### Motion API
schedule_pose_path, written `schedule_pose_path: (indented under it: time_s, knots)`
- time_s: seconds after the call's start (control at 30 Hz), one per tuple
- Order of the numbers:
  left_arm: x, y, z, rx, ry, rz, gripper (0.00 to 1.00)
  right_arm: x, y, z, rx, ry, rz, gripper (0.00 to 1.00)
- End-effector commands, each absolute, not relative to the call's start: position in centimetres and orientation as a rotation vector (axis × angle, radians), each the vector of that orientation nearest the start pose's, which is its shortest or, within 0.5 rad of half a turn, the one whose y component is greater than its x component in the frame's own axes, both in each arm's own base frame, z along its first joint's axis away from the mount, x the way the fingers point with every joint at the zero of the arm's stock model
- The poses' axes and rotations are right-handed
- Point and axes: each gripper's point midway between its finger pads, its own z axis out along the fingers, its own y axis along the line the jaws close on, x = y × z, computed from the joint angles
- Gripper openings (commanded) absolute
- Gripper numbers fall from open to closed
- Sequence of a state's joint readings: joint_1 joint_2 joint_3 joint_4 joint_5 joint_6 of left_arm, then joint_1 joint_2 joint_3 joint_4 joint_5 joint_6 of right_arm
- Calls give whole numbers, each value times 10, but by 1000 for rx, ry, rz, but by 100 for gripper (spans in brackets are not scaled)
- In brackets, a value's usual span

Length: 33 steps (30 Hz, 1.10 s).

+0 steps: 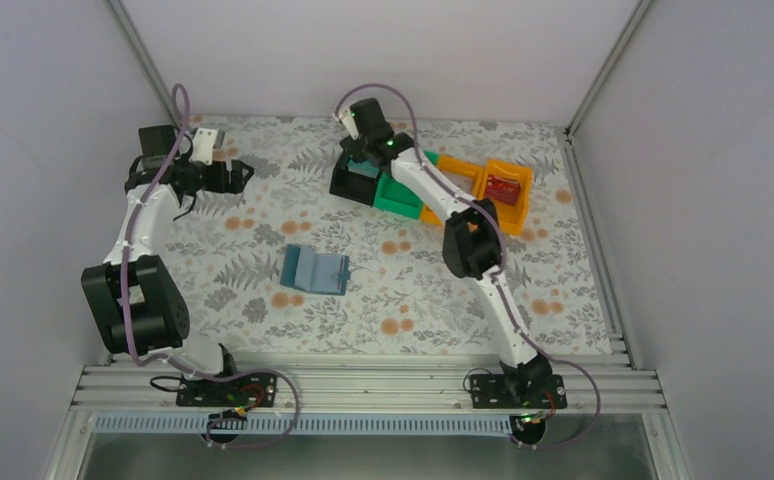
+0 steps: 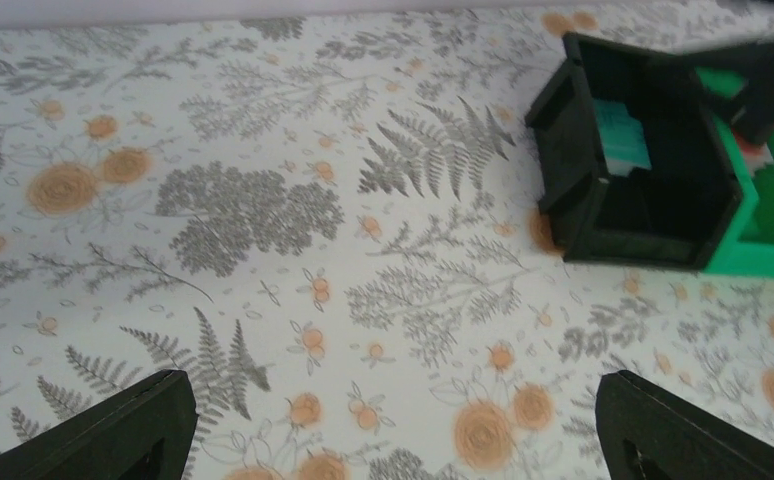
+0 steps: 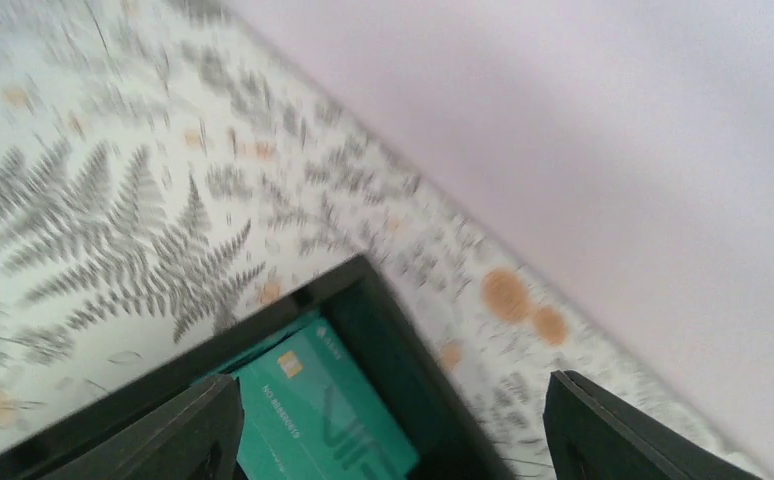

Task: Take the credit cards out of the card holder

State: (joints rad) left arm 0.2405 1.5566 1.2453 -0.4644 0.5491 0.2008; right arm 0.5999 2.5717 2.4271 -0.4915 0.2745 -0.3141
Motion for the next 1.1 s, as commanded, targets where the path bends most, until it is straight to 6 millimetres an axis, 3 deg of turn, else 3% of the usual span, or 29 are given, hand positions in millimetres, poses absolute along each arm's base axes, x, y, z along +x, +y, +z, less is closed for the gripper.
schedule_pose_path:
  time_s: [0.0,0.1,0.27,0.4,0.5,0.63,0.7,0.83,1.0,1.07]
  knots:
    - [400,-3,220,379,2234,-440,99,558,354,290,-732,1823,48,77]
    - [363,-21,200,486,2306,-478,100,518,361,317,-738,1819,224,72]
    - [304,-62,158,669,2395,-674,100,425,389,265,-810,1970,562,68]
    - [303,-80,144,680,2418,-779,100,359,401,209,-861,2144,709,64]
    - [296,-97,114,722,2503,-870,100,318,402,185,-887,2211,802,63]
    - [294,-101,85,764,2582,-895,100,274,402,144,-910,2314,912,58]
    - [289,-108,68,813,2639,-902,100,261,398,123,-907,2380,927,56]
    - [282,-126,54,842,2654,-1010,100,248,391,88,-896,2454,944,49]
    - [287,-133,49,852,2657,-1030,100,253,404,65,-914,2469,977,27]
    - [289,-134,46,843,2663,-1025,87,257,409,54,-920,2486,986,22]
